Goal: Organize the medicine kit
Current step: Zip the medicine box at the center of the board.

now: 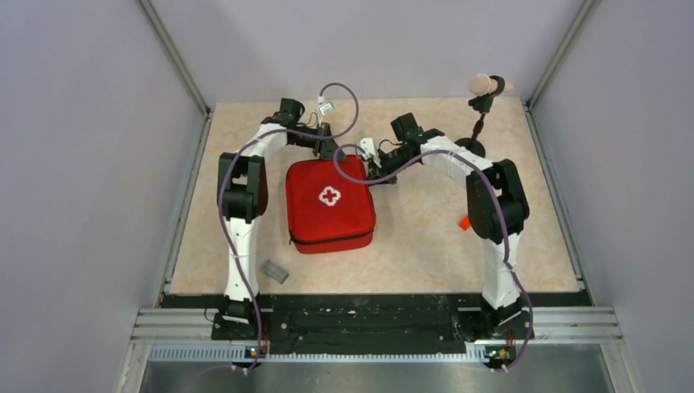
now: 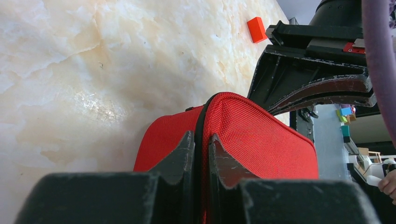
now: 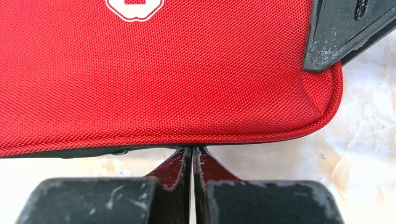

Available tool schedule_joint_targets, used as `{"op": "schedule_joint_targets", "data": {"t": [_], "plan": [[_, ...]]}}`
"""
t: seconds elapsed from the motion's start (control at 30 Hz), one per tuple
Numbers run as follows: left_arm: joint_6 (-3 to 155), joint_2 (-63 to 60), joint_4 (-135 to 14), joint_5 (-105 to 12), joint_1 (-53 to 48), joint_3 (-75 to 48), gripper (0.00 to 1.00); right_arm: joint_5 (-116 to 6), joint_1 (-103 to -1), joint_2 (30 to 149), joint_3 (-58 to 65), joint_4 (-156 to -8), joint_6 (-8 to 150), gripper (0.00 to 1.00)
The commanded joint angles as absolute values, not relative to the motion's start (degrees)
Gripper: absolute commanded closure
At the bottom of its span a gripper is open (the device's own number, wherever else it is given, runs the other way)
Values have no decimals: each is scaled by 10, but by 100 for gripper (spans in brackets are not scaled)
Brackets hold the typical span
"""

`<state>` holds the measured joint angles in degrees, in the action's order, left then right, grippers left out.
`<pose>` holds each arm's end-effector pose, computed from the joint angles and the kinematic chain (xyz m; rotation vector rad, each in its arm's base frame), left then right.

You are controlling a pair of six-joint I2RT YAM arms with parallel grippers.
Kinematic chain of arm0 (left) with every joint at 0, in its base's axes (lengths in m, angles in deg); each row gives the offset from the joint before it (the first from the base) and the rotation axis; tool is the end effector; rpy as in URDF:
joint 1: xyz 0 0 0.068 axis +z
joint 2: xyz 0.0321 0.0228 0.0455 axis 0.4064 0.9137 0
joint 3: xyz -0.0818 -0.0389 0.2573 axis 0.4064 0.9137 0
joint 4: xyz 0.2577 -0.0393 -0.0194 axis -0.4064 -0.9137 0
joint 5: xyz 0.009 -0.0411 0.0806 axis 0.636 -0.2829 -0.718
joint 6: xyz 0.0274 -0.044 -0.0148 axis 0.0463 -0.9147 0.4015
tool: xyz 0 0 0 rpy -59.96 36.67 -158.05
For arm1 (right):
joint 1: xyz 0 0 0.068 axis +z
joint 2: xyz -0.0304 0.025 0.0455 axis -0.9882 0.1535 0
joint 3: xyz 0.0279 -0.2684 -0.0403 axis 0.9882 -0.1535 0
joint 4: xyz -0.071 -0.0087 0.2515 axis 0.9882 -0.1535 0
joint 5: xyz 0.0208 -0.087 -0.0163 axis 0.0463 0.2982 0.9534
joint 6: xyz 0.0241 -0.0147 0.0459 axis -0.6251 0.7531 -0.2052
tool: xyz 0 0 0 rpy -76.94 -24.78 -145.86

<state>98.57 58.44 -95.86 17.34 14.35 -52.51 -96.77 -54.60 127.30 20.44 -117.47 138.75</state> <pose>0.4892 -0.1173 0.1814 0.8234 2.0204 -1.5476 0.3798 0.2202 0.2056 -1.7856 1.4770 0.8454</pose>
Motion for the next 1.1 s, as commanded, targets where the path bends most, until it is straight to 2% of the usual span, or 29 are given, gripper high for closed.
{"op": "schedule_joint_targets", "data": {"t": [0.0,0.27,0.53,0.57,0.63,0.73,0.93,1.07], "plan": [[1005,565,-967,229,142,-550,100,-1027,-548,1256,219,-1173,1369,100],[1056,550,-1030,220,155,-584,100,-1041,-572,1164,124,-1150,1389,100],[1047,548,-1023,204,162,-597,100,-1042,-571,1139,76,-1146,1392,100],[1048,548,-1027,208,162,-598,100,-1046,-571,1140,75,-1144,1392,92],[1074,545,-1055,213,160,-600,100,-1061,-571,1140,73,-1145,1393,69],[1135,537,-1107,207,159,-604,100,-1077,-560,1136,62,-1144,1418,53],[1155,535,-1131,200,158,-607,100,-1088,-535,1145,59,-1107,1390,46],[1155,536,-1129,196,157,-607,100,-1088,-520,1149,55,-1052,1335,45]]}}
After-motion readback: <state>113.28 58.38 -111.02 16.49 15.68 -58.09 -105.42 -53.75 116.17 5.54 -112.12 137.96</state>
